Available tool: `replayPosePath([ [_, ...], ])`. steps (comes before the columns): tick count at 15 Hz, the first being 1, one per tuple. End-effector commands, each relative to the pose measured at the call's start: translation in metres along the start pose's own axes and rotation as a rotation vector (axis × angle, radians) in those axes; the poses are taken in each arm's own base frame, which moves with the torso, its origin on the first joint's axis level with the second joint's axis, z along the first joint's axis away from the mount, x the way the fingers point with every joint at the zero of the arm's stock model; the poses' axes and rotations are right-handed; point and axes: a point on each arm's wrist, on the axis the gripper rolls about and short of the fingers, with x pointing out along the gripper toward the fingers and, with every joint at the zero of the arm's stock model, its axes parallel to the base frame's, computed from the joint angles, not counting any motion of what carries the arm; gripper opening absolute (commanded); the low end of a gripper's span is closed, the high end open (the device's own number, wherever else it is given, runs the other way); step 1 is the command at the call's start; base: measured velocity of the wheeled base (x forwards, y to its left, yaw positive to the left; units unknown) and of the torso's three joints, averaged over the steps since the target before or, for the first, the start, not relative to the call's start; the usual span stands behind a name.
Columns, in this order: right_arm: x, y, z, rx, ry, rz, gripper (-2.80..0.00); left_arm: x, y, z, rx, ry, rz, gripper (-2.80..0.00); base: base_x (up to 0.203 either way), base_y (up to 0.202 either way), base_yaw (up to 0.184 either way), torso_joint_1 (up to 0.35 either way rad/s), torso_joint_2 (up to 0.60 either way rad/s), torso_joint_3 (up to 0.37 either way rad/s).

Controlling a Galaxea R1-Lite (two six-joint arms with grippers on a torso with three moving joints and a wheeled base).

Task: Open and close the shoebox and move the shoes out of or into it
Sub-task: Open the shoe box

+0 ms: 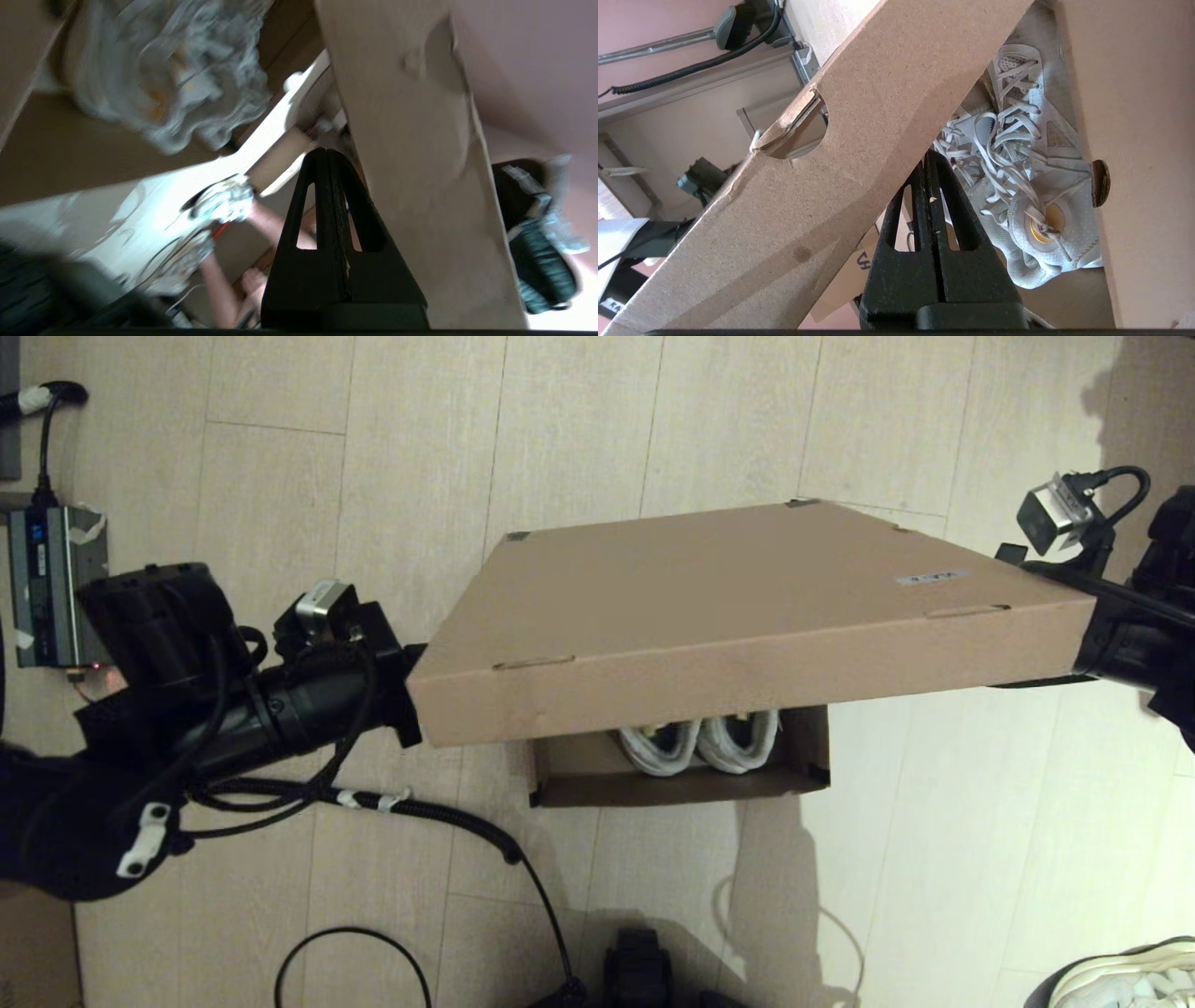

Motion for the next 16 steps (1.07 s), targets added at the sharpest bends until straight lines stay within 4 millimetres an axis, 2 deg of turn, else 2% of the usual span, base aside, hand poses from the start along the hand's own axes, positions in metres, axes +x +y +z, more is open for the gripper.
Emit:
replayPosePath([
  [1, 0.0, 0.001, 0.0, 0.001, 0.002, 0.006, -2.8, 0.004, -0.001, 0.005, -0.013, -0.007, -0.018, -2.8, 0.0, 0.0, 0.0, 0.0, 0.0, 0.0],
  [9, -0.004, 0.004, -0.003, 0.01, 0.008, -0.002, -2.8, 0.023, -0.026, 0.034, -0.01, -0.05, -0.121, -2.8, 0.0, 0.0, 0.0, 0.0, 0.0, 0.0],
  [13, -0.013, 0.012, -0.006, 0.015, 0.029, 0.008, -2.8, 0.032, -0.034, 0.047, -0.005, -0.06, -0.152, -2.8, 0.0, 0.0, 0.0, 0.0, 0.0, 0.0],
  [16, -0.029, 0.028, -0.009, 0.058, 0.085, 0.017, -2.8, 0.038, -0.033, 0.052, -0.006, -0.063, -0.16, -2.8, 0.0, 0.0, 0.0, 0.0, 0.0, 0.0],
])
